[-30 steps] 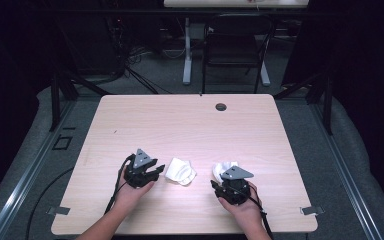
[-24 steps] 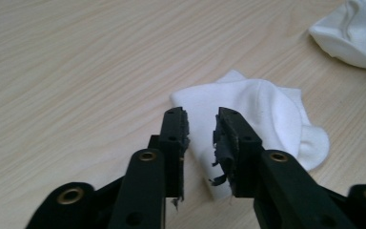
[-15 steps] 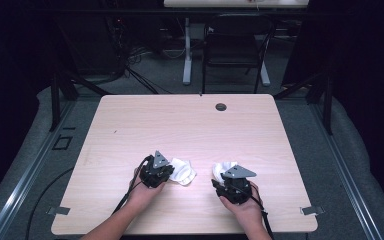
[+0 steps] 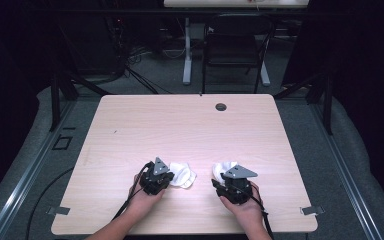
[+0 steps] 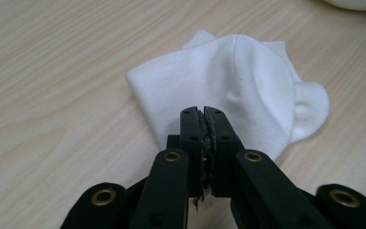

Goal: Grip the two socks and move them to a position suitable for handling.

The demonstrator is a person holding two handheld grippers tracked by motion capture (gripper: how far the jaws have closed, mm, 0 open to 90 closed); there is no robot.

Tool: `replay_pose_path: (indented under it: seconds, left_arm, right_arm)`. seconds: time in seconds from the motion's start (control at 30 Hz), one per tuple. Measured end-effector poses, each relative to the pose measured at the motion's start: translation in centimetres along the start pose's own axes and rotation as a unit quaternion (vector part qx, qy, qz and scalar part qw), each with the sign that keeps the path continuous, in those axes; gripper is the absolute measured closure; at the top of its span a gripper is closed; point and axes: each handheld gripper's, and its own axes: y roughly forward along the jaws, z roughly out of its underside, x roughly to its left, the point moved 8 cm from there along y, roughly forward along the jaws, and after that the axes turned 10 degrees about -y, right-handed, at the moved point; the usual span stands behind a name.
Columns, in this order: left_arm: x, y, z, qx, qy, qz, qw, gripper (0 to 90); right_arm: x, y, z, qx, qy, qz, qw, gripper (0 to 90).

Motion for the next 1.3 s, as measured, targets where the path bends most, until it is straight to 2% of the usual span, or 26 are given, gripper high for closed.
replay_pose_path:
  seconds: [0.2, 0.37, 0.43, 0.57, 0.67, 0.7, 0.73, 0.8, 0.93, 0.97, 1.1, 1.3]
  left_arm:
    - [-1.1, -1.0, 1.1, 0.002, -0.006, 0.006, 1.0, 87.9]
    - [-1.6, -1.5, 1.4, 0.014, -0.013, 0.016, 0.9997, 87.6]
    - [-1.6, -1.8, 0.9, 0.005, -0.022, 0.021, 0.9995, 87.6]
    - [-2.4, -2.5, -0.8, -0.015, -0.017, 0.035, 0.9991, 88.7]
    - [-3.1, -2.6, -1.4, -0.018, -0.01, 0.042, 0.9989, 88.6]
    - [-3.7, -2.4, -1.7, -0.019, -0.006, 0.048, 0.9987, 88.5]
    - [-3.7, -2.4, -1.7, -0.019, -0.006, 0.048, 0.9987, 88.1]
    - [-5.0, -1.5, -1.8, -0.011, -0.002, 0.061, 0.9981, 87.0]
    - [-5.4, -1.0, -1.7, -0.007, 0.002, 0.062, 0.998, 80.5]
    - [-5.8, -0.4, -1.5, -0.001, 0.004, 0.06, 0.9982, 78.8]
    - [-5.9, 0.6, -1.0, 0.015, 0.008, 0.05, 0.9986, 74.7]
    - [-5.9, 1.2, -0.7, 0.02, 0.012, 0.043, 0.9988, 73.6]
  right_arm:
    - [0.1, -0.4, -0.1, -0.006, -0.001, 0.002, 1.0, 57.6]
    - [0.1, -0.3, -0.1, -0.007, 0.003, 0.0, 1.0, 58.1]
    - [0.1, -0.3, -0.1, -0.006, 0.002, 0.0, 1.0, 58.1]
    - [0.0, -0.3, -0.1, -0.008, 0.003, 0.001, 1.0, 58.1]
    - [-0.1, -0.3, -0.2, -0.011, 0.006, 0.001, 0.9999, 58.1]
    - [-0.2, -0.4, -0.2, -0.009, 0.005, 0.002, 0.9999, 58.2]
    - [-0.2, -0.4, -0.2, -0.009, 0.005, 0.002, 0.9999, 58.1]
    - [-0.2, -0.4, -0.2, -0.009, 0.005, 0.001, 0.9999, 58.1]
    - [-0.3, -0.5, -0.2, -0.012, 0.006, 0.003, 0.9999, 58.2]
    - [-0.3, -0.5, -0.2, -0.014, 0.008, 0.003, 0.9999, 58.2]
    - [-0.4, -0.6, -0.3, -0.016, 0.01, 0.003, 0.9998, 58.1]
    - [-0.5, -0.6, -0.3, -0.016, 0.01, 0.001, 0.9998, 58.2]
